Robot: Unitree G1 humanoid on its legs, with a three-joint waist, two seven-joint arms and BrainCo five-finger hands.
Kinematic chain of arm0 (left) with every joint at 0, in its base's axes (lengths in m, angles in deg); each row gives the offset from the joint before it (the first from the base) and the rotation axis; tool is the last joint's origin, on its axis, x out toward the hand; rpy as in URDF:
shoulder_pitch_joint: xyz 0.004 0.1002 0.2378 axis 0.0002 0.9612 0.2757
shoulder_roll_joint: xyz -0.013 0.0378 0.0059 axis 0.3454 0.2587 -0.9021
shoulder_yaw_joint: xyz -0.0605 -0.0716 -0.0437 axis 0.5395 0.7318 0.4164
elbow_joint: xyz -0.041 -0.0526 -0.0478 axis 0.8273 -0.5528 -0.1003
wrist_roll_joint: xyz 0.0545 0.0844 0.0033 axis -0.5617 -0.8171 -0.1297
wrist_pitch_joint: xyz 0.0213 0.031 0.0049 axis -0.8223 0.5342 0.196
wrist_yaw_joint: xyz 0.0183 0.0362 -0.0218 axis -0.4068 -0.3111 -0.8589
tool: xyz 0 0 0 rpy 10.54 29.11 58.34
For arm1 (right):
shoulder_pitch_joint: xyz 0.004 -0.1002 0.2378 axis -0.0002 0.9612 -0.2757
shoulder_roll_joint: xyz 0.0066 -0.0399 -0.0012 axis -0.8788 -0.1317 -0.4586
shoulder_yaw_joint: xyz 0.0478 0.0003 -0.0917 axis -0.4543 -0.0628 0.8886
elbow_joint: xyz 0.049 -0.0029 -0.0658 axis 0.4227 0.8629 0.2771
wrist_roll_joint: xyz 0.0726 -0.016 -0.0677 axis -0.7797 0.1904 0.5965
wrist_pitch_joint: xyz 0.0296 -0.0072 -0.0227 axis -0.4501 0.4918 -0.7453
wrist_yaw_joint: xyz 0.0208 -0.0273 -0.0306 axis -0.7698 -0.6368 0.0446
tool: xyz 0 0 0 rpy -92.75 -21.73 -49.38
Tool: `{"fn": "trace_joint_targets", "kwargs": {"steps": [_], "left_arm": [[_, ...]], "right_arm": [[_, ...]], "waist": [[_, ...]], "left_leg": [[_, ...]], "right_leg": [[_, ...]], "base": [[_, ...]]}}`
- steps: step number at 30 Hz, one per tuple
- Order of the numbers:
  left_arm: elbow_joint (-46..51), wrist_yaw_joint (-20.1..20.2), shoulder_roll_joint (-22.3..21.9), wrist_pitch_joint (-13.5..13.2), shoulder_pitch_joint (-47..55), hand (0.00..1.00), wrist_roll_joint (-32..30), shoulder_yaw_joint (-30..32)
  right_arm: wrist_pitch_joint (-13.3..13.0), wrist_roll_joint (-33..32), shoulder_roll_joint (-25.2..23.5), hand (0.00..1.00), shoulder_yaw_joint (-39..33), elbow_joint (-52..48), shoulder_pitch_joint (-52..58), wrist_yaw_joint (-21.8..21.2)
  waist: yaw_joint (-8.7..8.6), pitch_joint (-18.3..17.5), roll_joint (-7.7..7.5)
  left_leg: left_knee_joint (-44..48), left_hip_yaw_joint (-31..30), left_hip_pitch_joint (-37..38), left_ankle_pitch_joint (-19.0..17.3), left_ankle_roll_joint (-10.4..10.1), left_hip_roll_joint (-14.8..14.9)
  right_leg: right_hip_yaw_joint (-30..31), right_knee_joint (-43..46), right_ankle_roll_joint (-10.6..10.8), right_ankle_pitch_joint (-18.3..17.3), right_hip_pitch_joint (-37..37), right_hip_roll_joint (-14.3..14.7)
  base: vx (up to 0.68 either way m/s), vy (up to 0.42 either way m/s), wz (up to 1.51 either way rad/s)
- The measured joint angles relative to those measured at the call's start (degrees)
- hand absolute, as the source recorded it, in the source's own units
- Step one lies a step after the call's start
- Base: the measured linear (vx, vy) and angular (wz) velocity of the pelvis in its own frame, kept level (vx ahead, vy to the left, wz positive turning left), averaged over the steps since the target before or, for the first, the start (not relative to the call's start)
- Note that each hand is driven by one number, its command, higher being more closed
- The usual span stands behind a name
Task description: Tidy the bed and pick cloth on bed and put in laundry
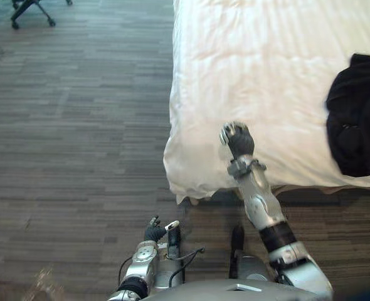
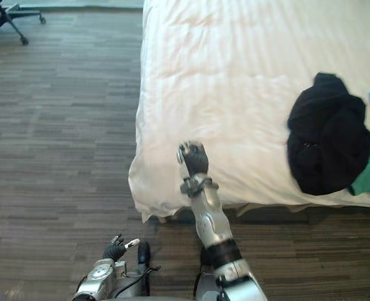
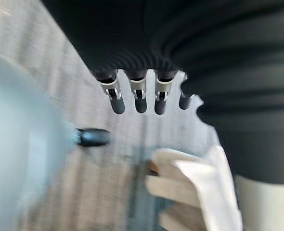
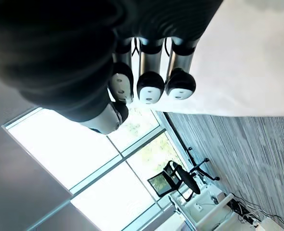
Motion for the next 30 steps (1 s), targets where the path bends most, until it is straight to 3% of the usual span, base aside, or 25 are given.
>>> {"fn": "trace_joint_targets", "kwargs": {"steps": [4, 10, 13, 16, 20, 23, 27, 30], "left_arm": [[3.9, 0.1, 0.0, -1.4, 1.4, 0.00, 2.2, 1.8], [7.1, 0.1, -0.2, -2.6, 1.7, 0.00, 3.5, 1.8], [8.6, 0.1, -0.9, -3.0, 1.7, 0.00, 4.4, 1.9], [8.6, 0.2, -1.2, -3.8, 1.6, 0.00, 4.4, 2.1], [8.0, 0.3, -2.1, -3.7, -0.3, 0.00, 4.3, 4.4], [6.1, 0.3, -2.6, -3.5, -2.6, 0.00, 4.2, 6.0], [5.6, 0.2, -3.3, -2.7, -5.8, 0.00, 4.2, 6.3], [3.9, 0.2, -3.1, -2.4, -6.7, 0.00, 4.3, 6.3]], "right_arm": [[-1.5, 0.0, 1.5, 1.00, -7.0, -1.0, -7.2, 3.6], [-4.3, -1.0, 6.4, 1.00, -16.0, -1.1, -8.0, 8.3], [-6.7, -1.6, 8.3, 1.00, -17.8, -4.7, -7.7, 8.2], [-7.9, -1.6, 8.8, 1.00, -19.2, -5.5, -4.8, 7.4], [-9.4, -1.5, 7.6, 1.00, -22.3, -5.2, -3.3, 6.2], [-9.4, -1.0, 5.1, 1.00, -24.3, -3.1, -2.1, 5.6], [-9.1, -1.0, 2.0, 1.00, -28.6, 0.0, 3.3, 5.2], [-6.6, -1.1, -0.2, 1.00, -32.7, 4.4, 10.3, 5.7]], "waist": [[0.70, 4.4, 1.46], [1.64, 7.3, 3.05], [1.43, 9.3, 4.09], [1.44, 9.3, 4.17], [1.17, 9.9, 3.24], [-0.43, 9.7, 2.15], [-1.26, 9.5, -1.14], [-1.70, 8.2, -3.66]], "left_leg": [[1.9, -1.3, -4.5, 0.3, 0.4, -0.2], [3.5, -1.5, -11.4, 0.5, 0.5, -1.6], [3.9, -1.2, -12.9, 0.8, 1.0, -2.0], [4.9, -1.0, -13.7, 0.1, 0.9, -2.0], [7.8, 0.1, -14.3, -1.9, 1.0, -1.8], [11.1, 1.0, -14.1, -4.2, 1.3, -1.5], [15.5, 1.9, -12.4, -7.6, 1.5, -0.5], [17.5, 2.5, -10.2, -9.8, 1.5, 0.2]], "right_leg": [[-1.2, 3.8, -0.1, -0.8, -4.7, -1.1], [-1.2, 10.2, 0.1, -3.0, -13.6, -3.4], [-0.2, 11.5, 0.1, -3.4, -15.6, -3.8], [0.2, 13.2, 0.0, -4.3, -16.9, -4.0], [1.3, 14.3, -0.1, -5.0, -17.4, -3.9], [1.7, 14.1, 0.0, -5.0, -16.1, -3.6], [2.0, 12.6, 0.0, -5.0, -12.2, -2.9], [2.0, 11.9, 0.2, -5.3, -9.2, -2.5]], "base": [[-0.09, 0.019, 0.18], [-0.02, 0.004, 0.11], [0.03, -0.022, 0.01], [0.04, -0.029, -0.01], [0.05, -0.030, -0.12], [0.04, 0.008, -0.18], [0.04, 0.027, -0.19], [0.06, 0.026, -0.17]]}}
